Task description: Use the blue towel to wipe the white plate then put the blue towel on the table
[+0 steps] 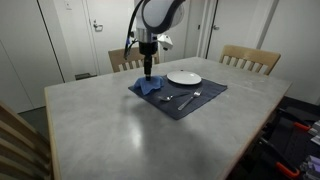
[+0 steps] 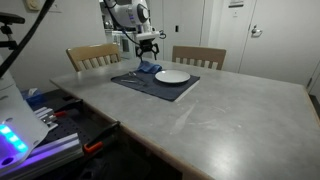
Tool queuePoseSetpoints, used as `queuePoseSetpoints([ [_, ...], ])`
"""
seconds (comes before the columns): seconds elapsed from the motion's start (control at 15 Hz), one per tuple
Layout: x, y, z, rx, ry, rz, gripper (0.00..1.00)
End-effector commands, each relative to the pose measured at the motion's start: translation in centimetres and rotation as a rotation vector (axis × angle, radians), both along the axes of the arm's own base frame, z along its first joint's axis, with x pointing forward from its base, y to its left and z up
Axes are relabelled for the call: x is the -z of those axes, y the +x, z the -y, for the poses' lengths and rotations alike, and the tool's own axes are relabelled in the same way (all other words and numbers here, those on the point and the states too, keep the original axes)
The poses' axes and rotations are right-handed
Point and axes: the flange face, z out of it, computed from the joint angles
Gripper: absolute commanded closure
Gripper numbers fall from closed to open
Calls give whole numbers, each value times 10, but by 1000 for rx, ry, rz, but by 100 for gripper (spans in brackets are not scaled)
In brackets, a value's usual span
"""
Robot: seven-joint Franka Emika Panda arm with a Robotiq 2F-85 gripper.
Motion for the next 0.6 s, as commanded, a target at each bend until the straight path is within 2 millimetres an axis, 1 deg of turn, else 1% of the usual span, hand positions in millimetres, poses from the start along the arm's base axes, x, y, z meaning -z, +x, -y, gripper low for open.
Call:
queuePoseSetpoints([
  [0.0,10,7,-1,-36,-8,-43,0],
  [0.4,21,9,-3,-25,5,-50,0],
  [0.53,22,9,-3,-23,4,-51,0],
])
